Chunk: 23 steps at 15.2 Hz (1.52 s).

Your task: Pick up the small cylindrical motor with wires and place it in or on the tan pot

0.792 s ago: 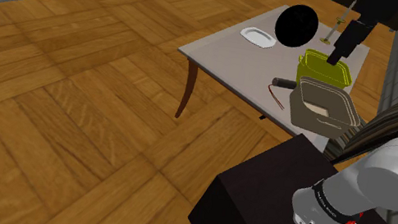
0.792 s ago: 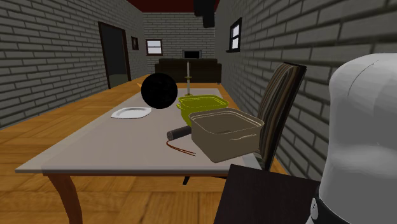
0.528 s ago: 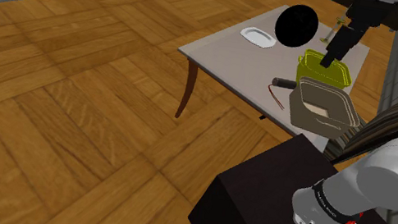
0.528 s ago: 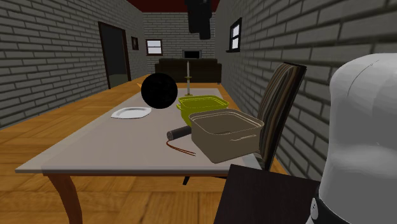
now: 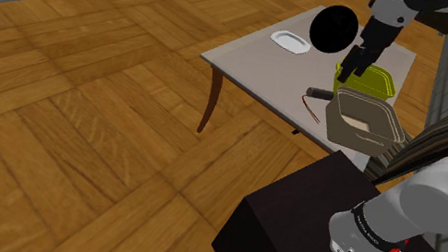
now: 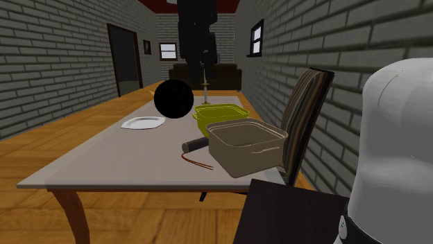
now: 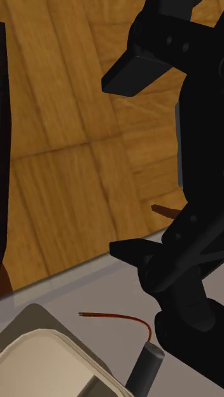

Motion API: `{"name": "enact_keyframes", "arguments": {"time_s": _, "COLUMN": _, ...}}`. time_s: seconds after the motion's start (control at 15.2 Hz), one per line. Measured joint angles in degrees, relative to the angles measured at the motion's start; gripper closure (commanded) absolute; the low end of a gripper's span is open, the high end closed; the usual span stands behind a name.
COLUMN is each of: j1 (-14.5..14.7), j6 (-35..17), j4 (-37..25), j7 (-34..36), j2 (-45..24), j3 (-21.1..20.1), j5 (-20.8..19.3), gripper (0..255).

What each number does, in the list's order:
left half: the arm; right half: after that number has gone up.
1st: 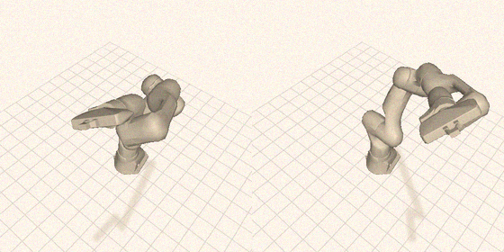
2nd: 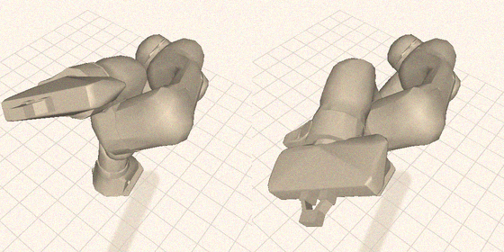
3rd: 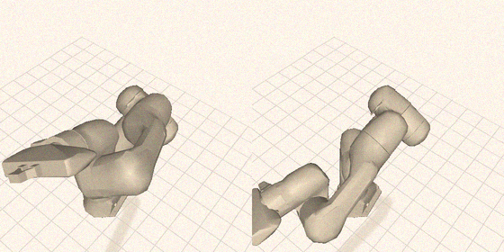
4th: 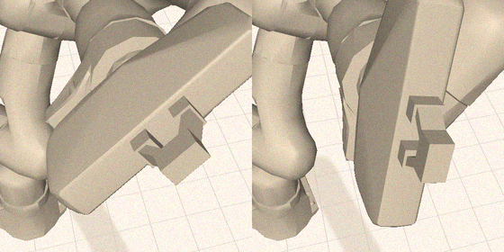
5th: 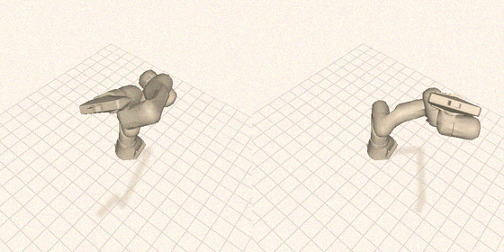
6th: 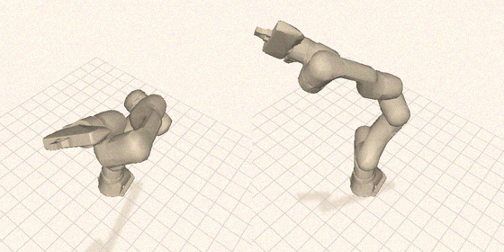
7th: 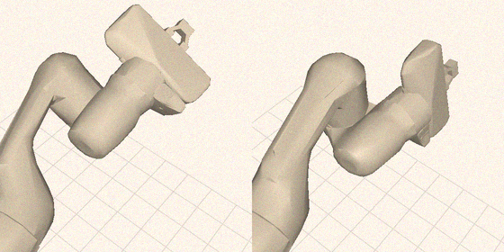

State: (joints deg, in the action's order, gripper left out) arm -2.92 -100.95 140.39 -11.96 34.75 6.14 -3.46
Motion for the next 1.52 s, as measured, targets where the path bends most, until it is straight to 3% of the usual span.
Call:
{"name": "enact_keyframes", "arguments": {"time_s": 0.73, "j1": -3.13, "j6": -18.96, "j4": 0.06, "j7": -2.49, "j2": -18.54, "j3": 5.99, "j5": -1.28, "gripper": 0}}
{"name": "enact_keyframes", "arguments": {"time_s": 1.19, "j1": -4.79, "j6": -29.49, "j4": -4.84, "j7": -5.82, "j2": -34.01, "j3": 9.35, "j5": 1.58, "gripper": 0}}
{"name": "enact_keyframes", "arguments": {"time_s": 1.52, "j1": -6.8, "j6": -34.14, "j4": -10.6, "j7": -9.1, "j2": -44.67, "j3": 10.56, "j5": 5.35, "gripper": 0}}
